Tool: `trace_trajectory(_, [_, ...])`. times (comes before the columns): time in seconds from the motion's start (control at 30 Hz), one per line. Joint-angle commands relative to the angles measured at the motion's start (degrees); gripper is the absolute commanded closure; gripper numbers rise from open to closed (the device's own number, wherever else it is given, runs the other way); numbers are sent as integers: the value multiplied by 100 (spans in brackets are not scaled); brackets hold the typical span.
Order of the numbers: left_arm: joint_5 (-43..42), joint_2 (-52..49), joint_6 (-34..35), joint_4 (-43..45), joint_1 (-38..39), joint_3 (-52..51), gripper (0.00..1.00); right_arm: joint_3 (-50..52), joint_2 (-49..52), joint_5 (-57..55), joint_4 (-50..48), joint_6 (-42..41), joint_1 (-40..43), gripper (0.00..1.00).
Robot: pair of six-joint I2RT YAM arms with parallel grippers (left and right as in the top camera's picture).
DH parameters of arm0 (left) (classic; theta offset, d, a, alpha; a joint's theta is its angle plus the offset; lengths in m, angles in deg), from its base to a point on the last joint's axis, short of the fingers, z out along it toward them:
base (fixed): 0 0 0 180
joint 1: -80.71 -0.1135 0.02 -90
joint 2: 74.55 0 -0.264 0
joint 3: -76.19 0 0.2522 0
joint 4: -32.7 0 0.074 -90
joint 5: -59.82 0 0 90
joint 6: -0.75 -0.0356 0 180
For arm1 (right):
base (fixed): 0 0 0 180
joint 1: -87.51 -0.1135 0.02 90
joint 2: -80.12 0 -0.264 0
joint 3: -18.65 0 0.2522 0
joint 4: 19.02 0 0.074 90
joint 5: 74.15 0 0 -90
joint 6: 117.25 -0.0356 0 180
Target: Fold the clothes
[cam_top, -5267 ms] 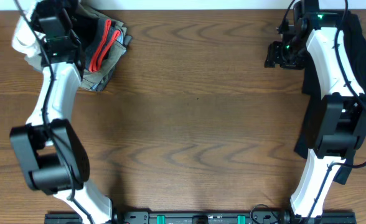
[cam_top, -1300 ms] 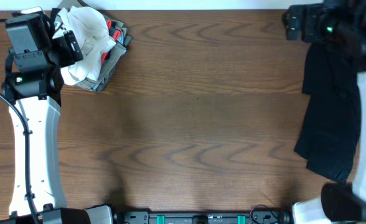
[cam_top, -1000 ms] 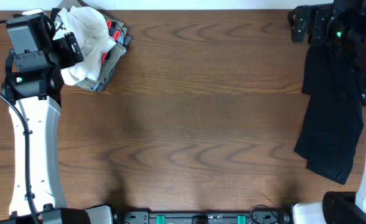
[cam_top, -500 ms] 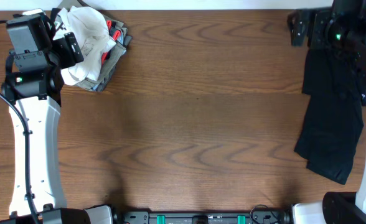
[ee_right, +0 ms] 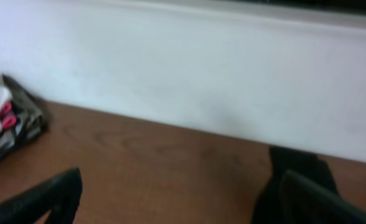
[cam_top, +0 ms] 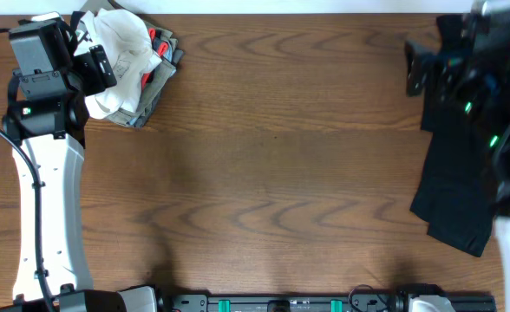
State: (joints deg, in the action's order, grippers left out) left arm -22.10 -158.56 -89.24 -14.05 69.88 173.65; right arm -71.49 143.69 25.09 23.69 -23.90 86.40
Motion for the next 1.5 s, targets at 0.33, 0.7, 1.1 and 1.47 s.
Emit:
trace_trajectory(0.33, [24, 15, -13, 0, -9, 9, 2, 5075, -2879, 170, -2675, 11, -46, 1])
trace_trajectory(0.7, [24, 15, -13, 0, -9, 11, 2, 7082, -4942, 170, -2876, 11, -46, 1])
trace_trajectory(1.1, [24, 15, -13, 0, -9, 11, 2, 7606, -5746, -103, -2538, 17, -46, 1])
trace_trajectory(1.47, [24, 15, -15, 0, -9, 11, 2, 7606, -6334, -155, -2531, 15, -46, 1])
